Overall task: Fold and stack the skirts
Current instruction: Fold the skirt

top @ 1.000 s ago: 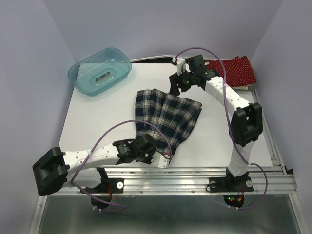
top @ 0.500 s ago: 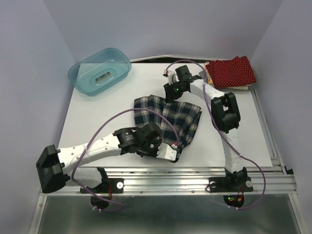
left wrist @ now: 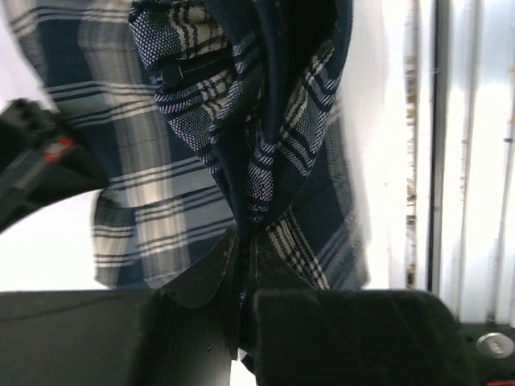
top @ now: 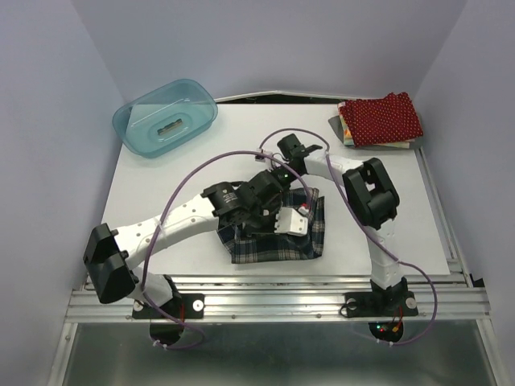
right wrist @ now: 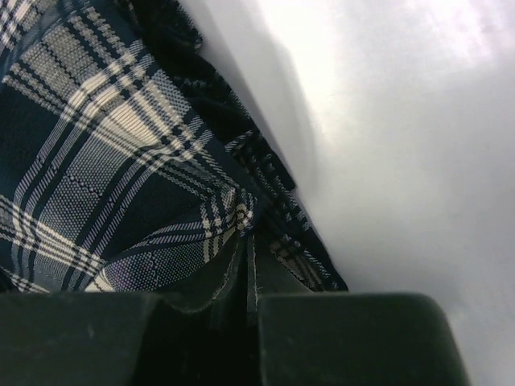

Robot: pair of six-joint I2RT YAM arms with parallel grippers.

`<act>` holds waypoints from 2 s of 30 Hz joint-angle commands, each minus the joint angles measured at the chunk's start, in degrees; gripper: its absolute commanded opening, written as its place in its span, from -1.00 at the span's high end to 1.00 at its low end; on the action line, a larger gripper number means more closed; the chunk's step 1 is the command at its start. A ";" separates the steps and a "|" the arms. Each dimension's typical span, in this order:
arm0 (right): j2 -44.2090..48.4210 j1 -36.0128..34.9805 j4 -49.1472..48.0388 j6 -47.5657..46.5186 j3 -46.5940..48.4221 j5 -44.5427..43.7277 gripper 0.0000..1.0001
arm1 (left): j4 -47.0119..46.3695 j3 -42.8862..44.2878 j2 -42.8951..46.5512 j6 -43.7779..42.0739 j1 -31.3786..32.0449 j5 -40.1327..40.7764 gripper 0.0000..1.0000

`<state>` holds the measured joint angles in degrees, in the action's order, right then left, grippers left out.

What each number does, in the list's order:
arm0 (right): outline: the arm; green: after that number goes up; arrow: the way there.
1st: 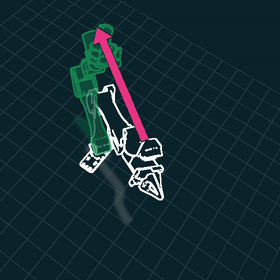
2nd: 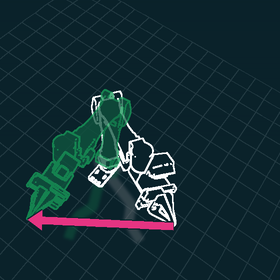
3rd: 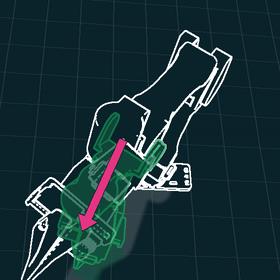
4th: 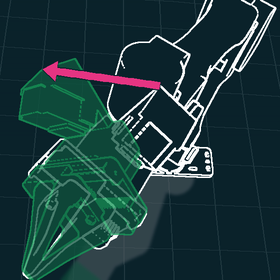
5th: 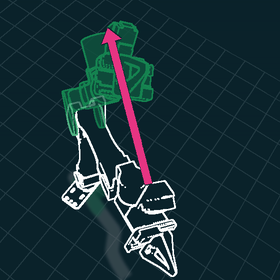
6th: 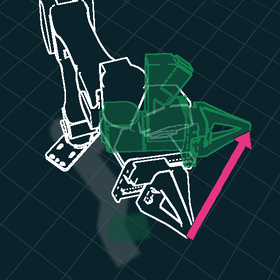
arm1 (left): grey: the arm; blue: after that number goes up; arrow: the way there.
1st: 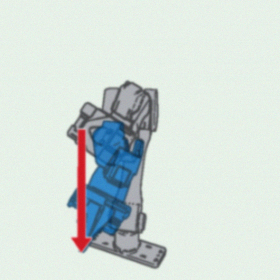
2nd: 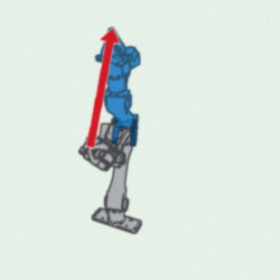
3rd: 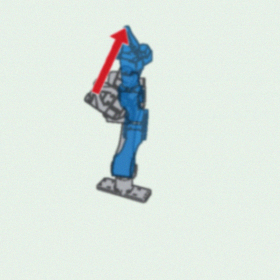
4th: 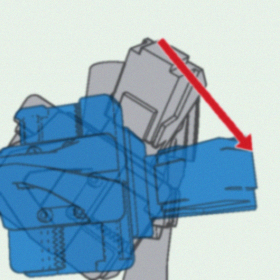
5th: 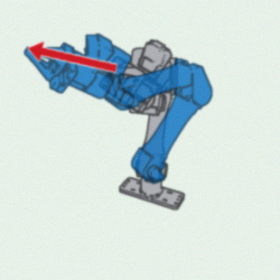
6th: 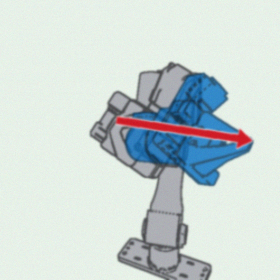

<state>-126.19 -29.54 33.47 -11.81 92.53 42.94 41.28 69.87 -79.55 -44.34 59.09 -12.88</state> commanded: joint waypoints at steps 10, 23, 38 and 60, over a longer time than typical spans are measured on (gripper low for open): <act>6.84 -4.30 0.45 -0.49 -6.31 7.60 0.86 | -8.22 4.23 -6.06 -6.64 -9.61 5.41 1.00; 5.43 -5.97 3.18 -0.41 0.88 2.70 0.68 | -21.16 -4.65 -2.02 -9.36 -10.14 8.58 1.00; 2.62 4.31 5.81 6.45 19.78 -9.44 0.23 | -14.03 -9.05 5.63 -9.98 -8.03 3.83 1.00; -0.81 2.56 4.58 -1.28 0.63 3.63 0.99 | -21.05 0.36 -5.16 -14.11 -9.16 9.54 1.00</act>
<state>-128.60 -25.65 35.62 -9.28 95.44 41.95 27.31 67.75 -82.17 -56.45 50.89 -5.74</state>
